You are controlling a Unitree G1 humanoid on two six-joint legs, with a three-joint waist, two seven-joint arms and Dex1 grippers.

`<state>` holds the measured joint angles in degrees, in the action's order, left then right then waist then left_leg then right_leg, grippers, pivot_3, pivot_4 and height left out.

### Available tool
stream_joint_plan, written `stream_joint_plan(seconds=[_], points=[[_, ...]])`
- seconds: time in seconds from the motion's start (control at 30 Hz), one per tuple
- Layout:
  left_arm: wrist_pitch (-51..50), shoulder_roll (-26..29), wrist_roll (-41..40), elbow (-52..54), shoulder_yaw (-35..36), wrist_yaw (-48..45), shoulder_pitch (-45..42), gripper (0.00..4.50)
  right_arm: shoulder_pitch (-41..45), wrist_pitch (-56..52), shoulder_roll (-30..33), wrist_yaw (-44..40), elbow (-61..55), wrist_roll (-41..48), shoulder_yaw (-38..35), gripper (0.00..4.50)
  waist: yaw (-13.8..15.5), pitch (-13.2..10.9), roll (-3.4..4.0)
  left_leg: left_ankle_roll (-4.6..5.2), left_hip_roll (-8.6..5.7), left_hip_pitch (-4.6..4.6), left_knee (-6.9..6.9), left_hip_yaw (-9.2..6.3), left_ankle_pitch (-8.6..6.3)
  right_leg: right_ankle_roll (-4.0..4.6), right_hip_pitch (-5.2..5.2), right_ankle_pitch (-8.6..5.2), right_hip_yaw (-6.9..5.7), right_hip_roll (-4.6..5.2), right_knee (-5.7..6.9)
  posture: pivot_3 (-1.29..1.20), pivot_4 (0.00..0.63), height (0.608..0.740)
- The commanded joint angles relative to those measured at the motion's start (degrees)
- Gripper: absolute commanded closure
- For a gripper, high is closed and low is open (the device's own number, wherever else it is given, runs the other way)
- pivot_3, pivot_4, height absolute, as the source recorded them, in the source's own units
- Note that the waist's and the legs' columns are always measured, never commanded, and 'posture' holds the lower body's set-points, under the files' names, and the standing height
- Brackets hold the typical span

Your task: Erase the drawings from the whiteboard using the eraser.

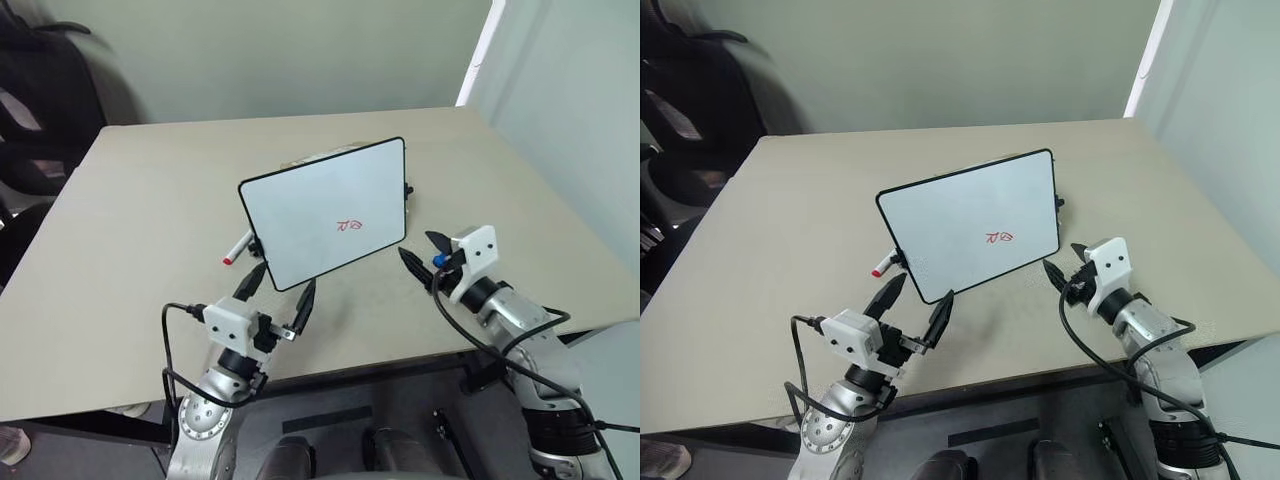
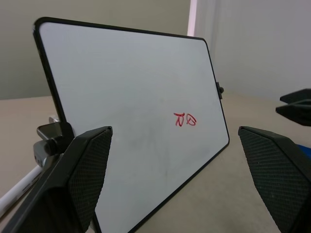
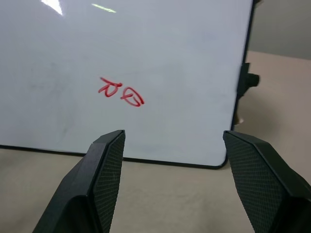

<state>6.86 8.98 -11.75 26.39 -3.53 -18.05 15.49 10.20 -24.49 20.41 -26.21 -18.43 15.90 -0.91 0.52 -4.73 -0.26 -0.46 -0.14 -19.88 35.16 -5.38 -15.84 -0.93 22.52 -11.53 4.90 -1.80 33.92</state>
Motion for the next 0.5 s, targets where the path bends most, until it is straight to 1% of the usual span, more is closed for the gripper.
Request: stream_joint_plan(seconds=[0.03,0.17,0.3,0.4,0.5], points=[[0.79,-0.58,1.15,2.95,-1.38,0.84,0.29,0.0,1.51,0.08,-0.28,0.45,-1.45,-0.1,0.53,1.1,0.01,0.01,0.01,0.0,0.0,0.0,0.0,0.0,0.0,0.0,0.0,0.0,0.0,0.0,0.0,0.0,0.15,0.739],[1.37,-0.74,1.33,2.24,-1.69,0.91,0.13,0.0,2.15,0.33,-1.23,0.98,-1.0,-0.12,0.9,1.1,0.01,0.01,0.02,0.0,0.0,0.0,0.01,0.0,0.0,0.0,-0.01,0.0,0.0,0.0,-0.01,0.0,0.15,0.739],[1.08,-0.66,1.05,2.41,-2.45,0.56,-0.35,0.0,2.42,-0.51,-1.62,1.26,-1.79,0.31,0.3,1.1,0.03,0.02,0.03,-0.25,0.0,0.0,-0.01,0.0,-0.14,0.0,0.01,0.0,0.0,0.0,0.0,0.0,0.15,0.739],[0.06,-0.56,0.61,3.31,-5.19,-0.76,-0.91,0.0,2.27,-1.26,-0.76,1.26,-2.83,0.38,-0.73,1.1,0.04,0.02,0.03,-0.25,0.0,0.0,0.0,0.0,-0.14,0.0,0.0,0.0,0.0,0.0,0.0,0.0,0.15,0.739],[-0.66,-1.05,4.42,0.67,-8.92,-0.23,-1.88,0.0,1.88,-7.1,1.5,1.22,-4.61,2.01,-2.6,1.1,0.15,0.01,0.02,-0.32,-0.01,-0.03,0.03,0.0,-0.18,0.0,-0.03,0.0,0.0,0.02,-0.02,0.0,0.15,0.739]])
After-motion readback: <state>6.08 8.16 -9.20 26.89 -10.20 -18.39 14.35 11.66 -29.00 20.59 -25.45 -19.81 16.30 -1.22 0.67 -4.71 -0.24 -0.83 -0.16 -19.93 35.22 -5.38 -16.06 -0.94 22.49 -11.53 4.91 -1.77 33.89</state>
